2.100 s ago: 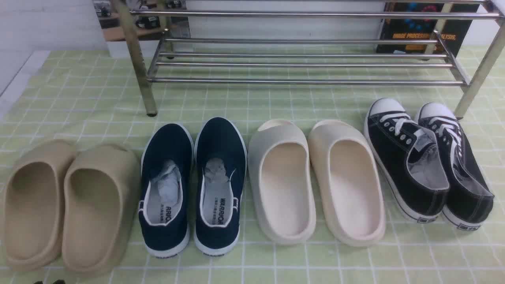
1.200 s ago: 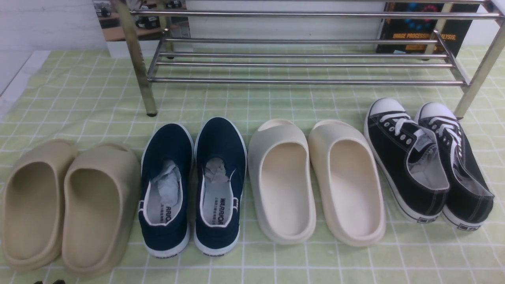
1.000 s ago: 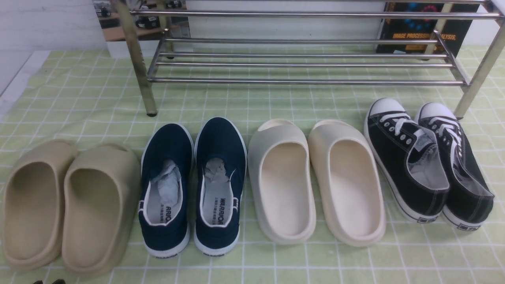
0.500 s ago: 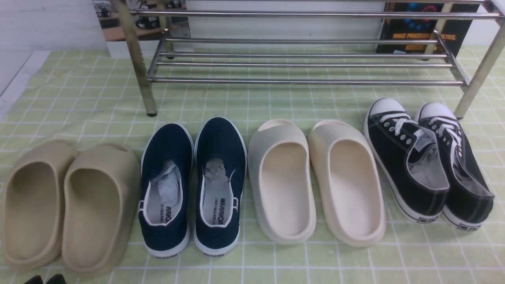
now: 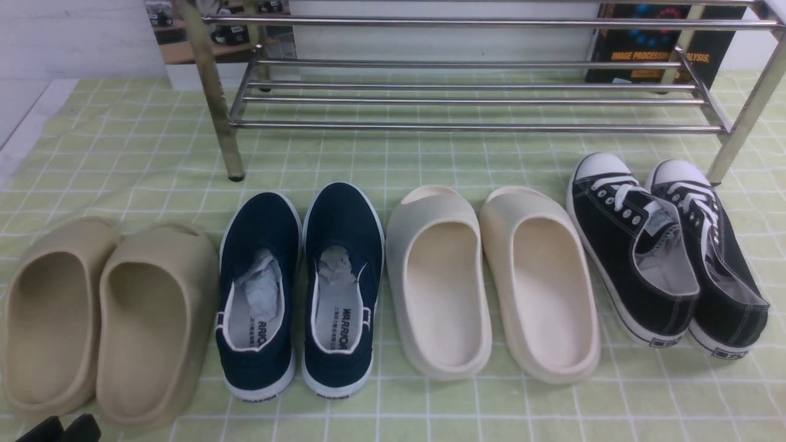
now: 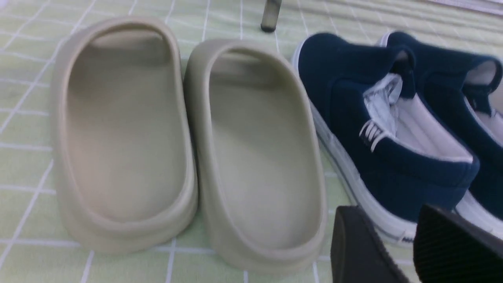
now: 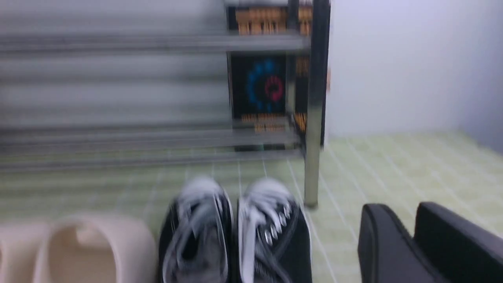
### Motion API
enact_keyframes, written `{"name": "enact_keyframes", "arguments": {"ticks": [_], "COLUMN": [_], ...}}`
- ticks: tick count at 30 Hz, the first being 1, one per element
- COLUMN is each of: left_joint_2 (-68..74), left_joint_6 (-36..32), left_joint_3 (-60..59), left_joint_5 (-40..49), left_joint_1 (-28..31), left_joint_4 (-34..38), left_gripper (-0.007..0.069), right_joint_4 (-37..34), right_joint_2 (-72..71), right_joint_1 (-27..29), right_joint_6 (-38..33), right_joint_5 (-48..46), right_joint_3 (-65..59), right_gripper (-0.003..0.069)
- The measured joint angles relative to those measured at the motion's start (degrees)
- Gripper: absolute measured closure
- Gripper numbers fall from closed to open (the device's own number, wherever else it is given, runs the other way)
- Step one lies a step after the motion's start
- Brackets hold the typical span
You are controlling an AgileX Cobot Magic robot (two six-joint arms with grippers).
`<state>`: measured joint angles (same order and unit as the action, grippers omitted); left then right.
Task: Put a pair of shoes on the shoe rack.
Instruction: Use the right arm to grab the shoe closest to it
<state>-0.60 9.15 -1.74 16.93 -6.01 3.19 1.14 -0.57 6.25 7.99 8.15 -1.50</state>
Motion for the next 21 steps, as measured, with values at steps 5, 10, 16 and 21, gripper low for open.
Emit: {"name": "enact_keyframes", "arguments": {"ticks": [5,10,16,21], "left_joint_2": [0.0,0.0,0.0,0.0], "left_joint_6": [0.0,0.0,0.0,-0.1], "left_joint_3": [0.0,0.0,0.0,0.0], "left_joint_5": [-6.2,-12.1,-14.3,-14.6], "left_joint_1": [0.0,0.0,0.0,0.0], "left_joint_4": [0.0,0.0,0.1,0.2], "left_gripper": [0.0386,0.0386,0.0386,0.0386], "right_joint_4": [0.0,0.7,3.2,8.4], "right_joint_2": [0.0,0.0,0.5,7.6], "right_joint_1": [0.0,0.0,0.0,0.0], "right_joint_6": [7.8,12.0,8.6,3.1], "right_joint_5": [11.3,17.8,12.7,4.5], "right_joint_3": [0.0,0.2,9.7,20.1], "right_gripper": [0.0493,0.0514,0.0659,0.0651]}}
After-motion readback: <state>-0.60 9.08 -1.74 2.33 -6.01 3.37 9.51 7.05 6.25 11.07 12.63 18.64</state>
